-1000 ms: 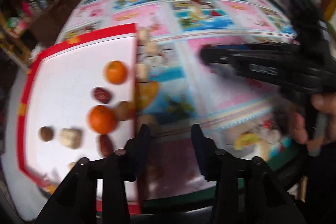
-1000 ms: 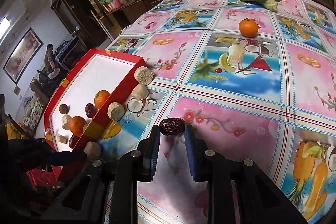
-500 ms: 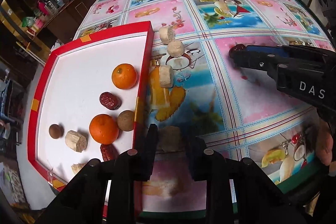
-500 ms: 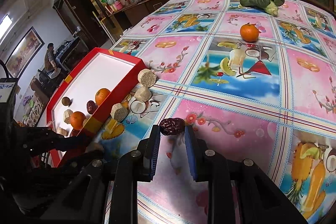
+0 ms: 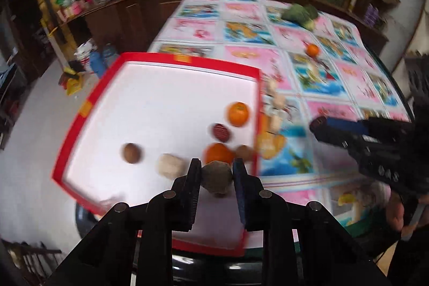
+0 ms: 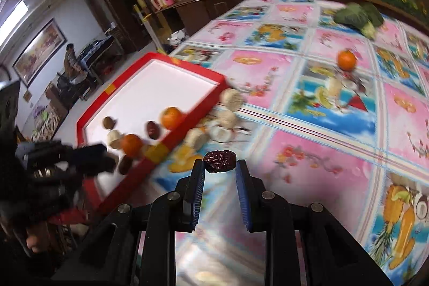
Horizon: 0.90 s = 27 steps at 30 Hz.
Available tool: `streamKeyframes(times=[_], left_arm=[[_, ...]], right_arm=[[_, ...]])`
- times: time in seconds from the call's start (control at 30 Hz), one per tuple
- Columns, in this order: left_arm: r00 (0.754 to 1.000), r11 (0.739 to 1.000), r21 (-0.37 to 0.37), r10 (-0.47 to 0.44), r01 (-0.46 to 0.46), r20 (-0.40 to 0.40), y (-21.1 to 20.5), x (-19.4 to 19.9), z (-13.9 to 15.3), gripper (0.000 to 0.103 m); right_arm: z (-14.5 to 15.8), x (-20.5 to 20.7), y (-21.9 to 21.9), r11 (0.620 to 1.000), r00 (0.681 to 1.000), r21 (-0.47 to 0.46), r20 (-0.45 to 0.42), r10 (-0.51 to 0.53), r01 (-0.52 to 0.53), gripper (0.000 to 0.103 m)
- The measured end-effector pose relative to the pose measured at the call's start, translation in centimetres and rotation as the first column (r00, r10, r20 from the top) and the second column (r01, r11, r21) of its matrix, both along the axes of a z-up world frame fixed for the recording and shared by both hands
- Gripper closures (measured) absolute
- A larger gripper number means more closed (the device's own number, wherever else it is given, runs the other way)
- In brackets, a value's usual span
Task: Organize fruits
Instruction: 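Grasp a pale cube piece with the left tool while the right tool grasps a red date, then carry the cube and red date over the tray and open both tools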
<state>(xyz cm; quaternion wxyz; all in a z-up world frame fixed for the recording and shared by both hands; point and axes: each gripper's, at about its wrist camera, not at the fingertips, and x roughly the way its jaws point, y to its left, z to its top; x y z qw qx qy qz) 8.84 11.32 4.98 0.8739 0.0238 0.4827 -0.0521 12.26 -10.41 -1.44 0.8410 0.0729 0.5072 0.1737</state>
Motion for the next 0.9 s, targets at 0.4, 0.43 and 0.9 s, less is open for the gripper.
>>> streamKeyframes(times=[0.4, 0.43, 0.9], left_arm=[[0.999, 0.995, -0.093, 0.037, -0.037, -0.01, 5.3, 3.9, -1.7, 0.08], [0.999, 0.995, -0.095, 0.03, -0.032, -0.014, 5.4, 4.6, -2.0, 0.08], [0.995, 0.997, -0.071, 0.022, -0.029, -0.095, 5.7, 9.1, -6.3, 0.067]], right_arm=[[-0.5, 4.9, 10.8, 0.988, 0.988, -0.018, -0.021, 0.156, -0.156, 0.079], [-0.6, 5.6, 11.2, 0.987, 0.987, -0.017, -0.02, 0.159, -0.159, 0.079], [-4.4, 9.1, 15.0, 0.961, 0.971, -0.142, -0.064, 0.228, -0.235, 0.077]])
